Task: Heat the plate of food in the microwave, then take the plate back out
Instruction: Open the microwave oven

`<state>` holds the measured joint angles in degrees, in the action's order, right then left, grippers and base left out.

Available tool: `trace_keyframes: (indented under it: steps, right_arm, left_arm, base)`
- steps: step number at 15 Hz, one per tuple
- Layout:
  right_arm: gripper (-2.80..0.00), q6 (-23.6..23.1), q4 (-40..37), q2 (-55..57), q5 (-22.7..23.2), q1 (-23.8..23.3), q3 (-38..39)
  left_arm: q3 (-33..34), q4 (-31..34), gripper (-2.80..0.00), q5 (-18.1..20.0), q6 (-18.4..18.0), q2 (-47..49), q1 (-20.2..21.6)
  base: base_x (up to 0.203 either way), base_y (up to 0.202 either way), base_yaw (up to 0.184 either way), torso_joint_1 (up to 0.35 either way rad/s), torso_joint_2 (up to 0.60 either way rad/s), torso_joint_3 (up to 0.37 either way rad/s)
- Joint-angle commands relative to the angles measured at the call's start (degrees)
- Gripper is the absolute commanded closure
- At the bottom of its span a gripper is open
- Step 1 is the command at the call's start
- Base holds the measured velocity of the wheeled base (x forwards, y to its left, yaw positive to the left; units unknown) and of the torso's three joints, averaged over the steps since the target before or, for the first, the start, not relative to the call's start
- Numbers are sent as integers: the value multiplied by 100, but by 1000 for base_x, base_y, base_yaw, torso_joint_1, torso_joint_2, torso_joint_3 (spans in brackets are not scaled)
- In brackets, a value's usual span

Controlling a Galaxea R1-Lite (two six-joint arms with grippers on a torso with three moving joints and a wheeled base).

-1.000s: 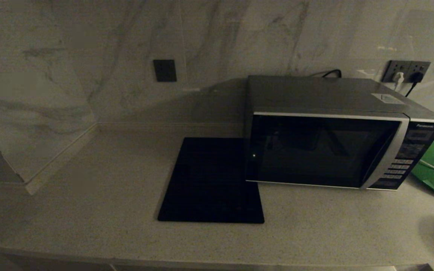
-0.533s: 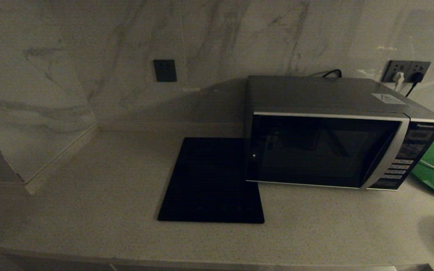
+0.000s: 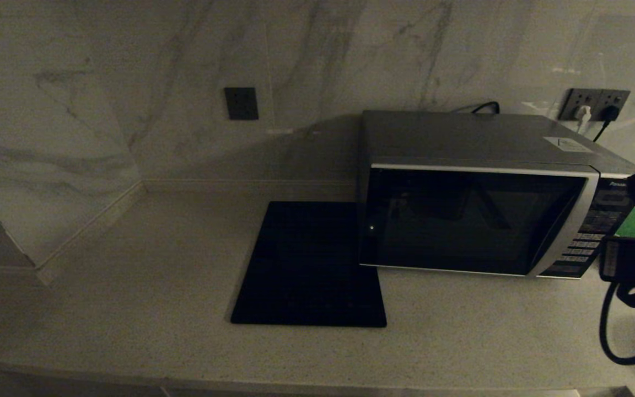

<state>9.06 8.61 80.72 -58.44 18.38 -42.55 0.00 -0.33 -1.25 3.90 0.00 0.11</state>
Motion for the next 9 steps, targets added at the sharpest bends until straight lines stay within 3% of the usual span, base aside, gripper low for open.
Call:
trace_keyframes:
  steps: [1, 4, 9]
  right_arm:
    - [-280, 2, 1055, 1004, -357, 8, 83]
    - [-280, -12, 2749, 1979, -1182, 13, 61]
    - [-280, 17, 3648, 2645, -1501, -39, 66]
  left_arm:
    - [0, -4, 0, -1, 5, 4, 3]
    - [0, -6, 0, -6, 5, 1, 1]
    - [0, -2, 0, -6, 5, 0, 4]
  base:
    - [0, 0, 0, 0, 0, 0]
    - [0, 0, 0, 0, 0, 0]
    - [0, 0, 0, 0, 0, 0]
